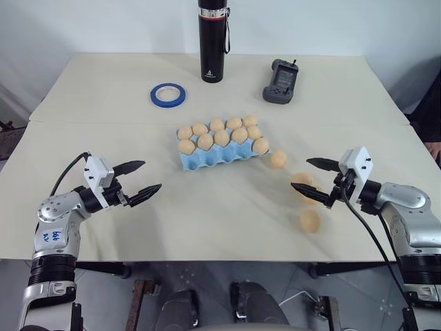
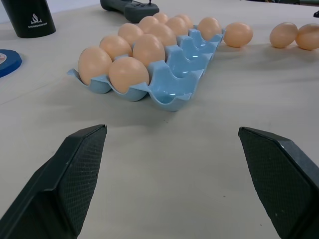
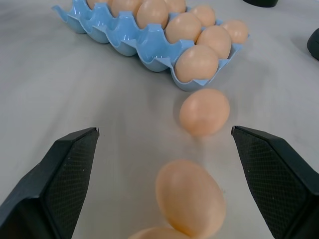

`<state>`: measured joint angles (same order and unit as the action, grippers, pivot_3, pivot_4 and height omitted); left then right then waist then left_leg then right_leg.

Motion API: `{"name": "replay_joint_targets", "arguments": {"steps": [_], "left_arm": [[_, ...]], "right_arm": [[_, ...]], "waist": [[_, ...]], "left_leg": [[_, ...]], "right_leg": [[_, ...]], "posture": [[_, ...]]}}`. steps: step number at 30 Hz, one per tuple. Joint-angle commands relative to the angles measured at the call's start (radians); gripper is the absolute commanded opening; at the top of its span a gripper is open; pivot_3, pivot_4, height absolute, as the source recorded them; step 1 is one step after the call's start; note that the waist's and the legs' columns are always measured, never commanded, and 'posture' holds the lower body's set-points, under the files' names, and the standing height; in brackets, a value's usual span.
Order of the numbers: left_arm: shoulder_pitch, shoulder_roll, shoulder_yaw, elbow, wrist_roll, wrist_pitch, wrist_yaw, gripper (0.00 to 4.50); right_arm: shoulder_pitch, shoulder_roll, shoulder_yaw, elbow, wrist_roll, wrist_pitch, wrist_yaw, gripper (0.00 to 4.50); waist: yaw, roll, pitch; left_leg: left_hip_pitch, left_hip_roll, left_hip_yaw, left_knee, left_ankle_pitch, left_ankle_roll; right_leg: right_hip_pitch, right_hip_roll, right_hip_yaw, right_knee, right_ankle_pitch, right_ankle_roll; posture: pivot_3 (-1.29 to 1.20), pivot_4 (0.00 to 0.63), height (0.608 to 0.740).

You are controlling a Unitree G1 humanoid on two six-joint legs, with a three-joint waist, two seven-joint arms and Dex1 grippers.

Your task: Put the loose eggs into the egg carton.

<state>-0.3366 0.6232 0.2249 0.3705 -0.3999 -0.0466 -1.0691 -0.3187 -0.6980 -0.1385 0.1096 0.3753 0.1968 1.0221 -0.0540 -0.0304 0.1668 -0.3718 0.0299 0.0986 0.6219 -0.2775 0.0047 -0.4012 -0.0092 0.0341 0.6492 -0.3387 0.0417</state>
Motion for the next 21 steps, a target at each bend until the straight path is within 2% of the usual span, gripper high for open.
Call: {"name": "replay_joint_targets", "arguments": {"steps": [1,4,21], "left_arm": [[-0.009,-0.006,0.010,-0.006,-0.002,-0.022,0.009,4.50],[-0.020,-0.013,0.013,-0.013,0.007,-0.010,0.052,4.50],[-0.030,-0.014,0.000,-0.005,0.009,-0.033,0.024,4.50]], "right_arm": [[-0.005,0.004,-0.014,-0.022,0.003,-0.016,-0.012,4.46],[-0.009,0.007,-0.014,-0.026,0.004,-0.014,-0.023,4.46],[0.048,0.019,-0.039,-0.163,0.038,0.037,-0.103,4.46]], "waist": [[0.000,0.000,0.000],[0.001,0.000,0.000],[0.001,0.000,0.000]], "left_leg": [[0.000,0.000,0.000,0.000,0.000,0.000],[0.000,0.000,0.000,0.001,0.000,0.000],[0.000,0.000,-0.001,0.006,0.000,0.000]], "right_leg": [[0.000,0.000,0.000,0.000,0.000,0.000],[0.000,0.000,0.000,0.002,0.000,0.000],[0.000,0.000,0.000,0.005,0.000,0.000]], "posture": [[0.00,0.150,0.740],[0.00,0.150,0.740],[0.00,0.150,0.740]]}}
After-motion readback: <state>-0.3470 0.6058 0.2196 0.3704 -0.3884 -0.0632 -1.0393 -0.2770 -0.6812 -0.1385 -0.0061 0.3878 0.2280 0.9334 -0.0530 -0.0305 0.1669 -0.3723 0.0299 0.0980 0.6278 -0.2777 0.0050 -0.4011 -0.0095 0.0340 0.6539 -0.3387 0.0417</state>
